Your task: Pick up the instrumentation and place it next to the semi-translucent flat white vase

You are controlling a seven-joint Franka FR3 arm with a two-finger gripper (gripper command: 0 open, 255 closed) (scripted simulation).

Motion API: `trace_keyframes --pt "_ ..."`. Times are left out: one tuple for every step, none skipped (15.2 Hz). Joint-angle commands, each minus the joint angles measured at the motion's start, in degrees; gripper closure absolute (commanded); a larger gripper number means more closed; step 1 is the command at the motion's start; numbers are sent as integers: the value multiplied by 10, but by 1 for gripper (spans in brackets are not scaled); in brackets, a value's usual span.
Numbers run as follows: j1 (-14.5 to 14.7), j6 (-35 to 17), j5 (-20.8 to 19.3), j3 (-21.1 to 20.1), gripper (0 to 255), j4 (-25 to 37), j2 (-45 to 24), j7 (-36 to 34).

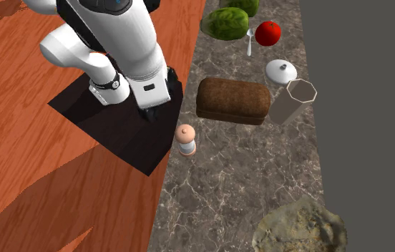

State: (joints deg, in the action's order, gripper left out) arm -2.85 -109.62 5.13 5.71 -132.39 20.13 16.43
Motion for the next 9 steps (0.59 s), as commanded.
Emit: trace_keyframes --pt "-2 -30 10 11 0 15 -40 16" --pt "-2 -43 17 16 0 24 -60 23" --pt "-2 -55 24 20 0 35 -81 31" --pt "-2 -66 32 24 0 46 -102 38" --pt "-3 -76 40 28 0 58 -123 46" --pt "-3 -79 43 29 0 63 -130 49" --pt "-3 -87 45 28 0 58 -133 50" --pt "-2 -95 46 28 0 53 -136 51" --pt "-2 -102 47 27 0 48 -139 51"
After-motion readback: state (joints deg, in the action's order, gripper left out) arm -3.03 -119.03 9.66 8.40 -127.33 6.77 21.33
